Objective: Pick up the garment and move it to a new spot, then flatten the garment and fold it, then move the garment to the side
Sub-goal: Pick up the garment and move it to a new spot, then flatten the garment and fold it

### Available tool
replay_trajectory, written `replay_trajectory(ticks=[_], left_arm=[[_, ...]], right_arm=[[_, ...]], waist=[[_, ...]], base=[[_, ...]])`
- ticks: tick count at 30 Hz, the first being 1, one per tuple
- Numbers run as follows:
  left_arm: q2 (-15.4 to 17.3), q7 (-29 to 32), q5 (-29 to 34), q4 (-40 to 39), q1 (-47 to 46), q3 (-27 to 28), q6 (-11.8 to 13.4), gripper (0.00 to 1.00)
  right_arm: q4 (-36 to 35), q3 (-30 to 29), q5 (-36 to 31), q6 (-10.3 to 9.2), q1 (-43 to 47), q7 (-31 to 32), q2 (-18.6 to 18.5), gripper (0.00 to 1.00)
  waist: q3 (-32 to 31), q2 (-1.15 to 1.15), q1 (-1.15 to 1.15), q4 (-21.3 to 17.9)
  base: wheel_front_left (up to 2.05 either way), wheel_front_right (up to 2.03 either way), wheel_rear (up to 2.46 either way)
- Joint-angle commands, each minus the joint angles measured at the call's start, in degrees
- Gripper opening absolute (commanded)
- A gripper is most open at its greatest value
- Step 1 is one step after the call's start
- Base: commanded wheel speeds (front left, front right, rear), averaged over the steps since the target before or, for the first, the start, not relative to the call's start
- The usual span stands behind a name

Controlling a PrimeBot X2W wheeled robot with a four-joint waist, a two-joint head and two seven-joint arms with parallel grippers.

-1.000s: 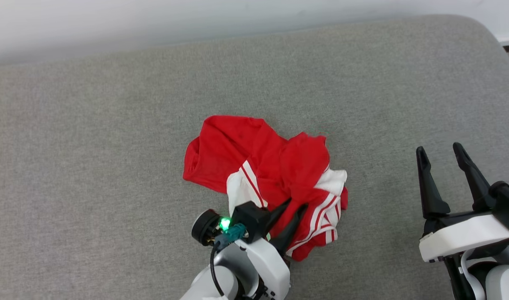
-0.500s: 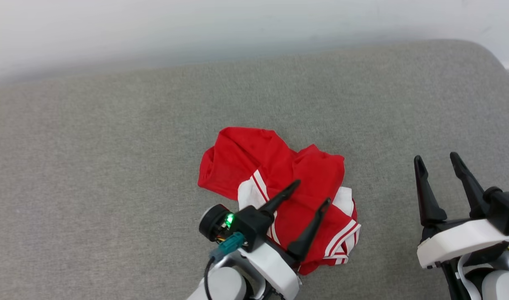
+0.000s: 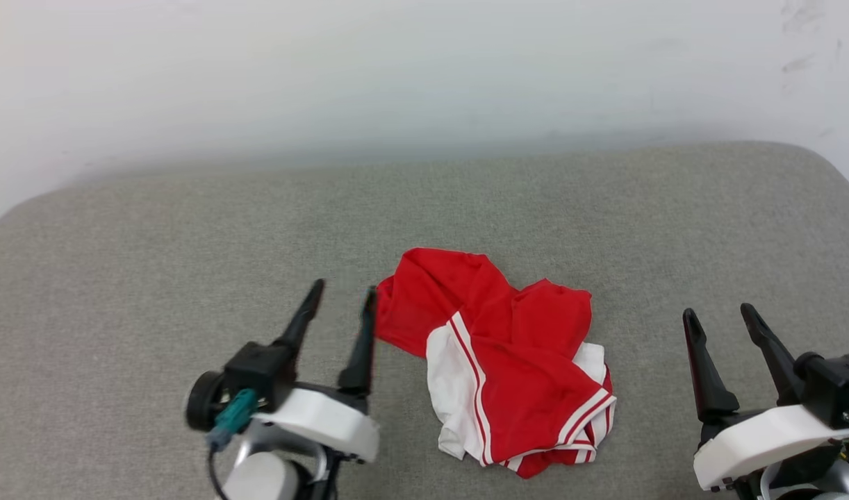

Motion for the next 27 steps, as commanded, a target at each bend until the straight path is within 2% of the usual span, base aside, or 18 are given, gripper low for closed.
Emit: replay_trajectory(ticks=[1,7,12,23,27], left_arm=[[0.85,-0.27,0.42,-0.75,1.61,1.94,0.96,1.00],[3.88,-0.28,0.94,-1.87,6.75,8.61,2.91,1.00],[5.89,-0.28,0.99,-1.94,11.14,11.13,2.74,1.00],[5.73,-0.27,0.50,-0.82,10.66,10.46,1.96,1.00],[5.70,1.65,-0.35,-0.27,9.81,10.10,1.77,1.00]], right_arm=[[-0.56,0.04,0.25,-0.02,1.08,0.04,0.09,1.00],[-1.43,0.34,0.15,-0.02,2.33,0.31,0.09,1.00],[-2.51,1.16,-0.18,-0.02,3.06,0.37,0.09,1.00],[-2.21,1.52,0.09,-0.02,2.42,0.18,0.09,1.00],[-2.34,1.41,0.12,-0.02,2.90,0.16,0.09,1.00]], waist=[[-1.06,0.00,0.00,0.88],[-2.36,0.00,0.00,1.52],[-3.29,0.00,0.00,1.52],[-3.26,0.00,0.00,1.57],[-3.13,0.00,0.00,1.57]], base=[[0.00,0.00,0.00],[0.00,0.00,0.00],[0.00,0.00,0.00],[0.00,0.00,0.00],[0.00,0.00,0.00]])
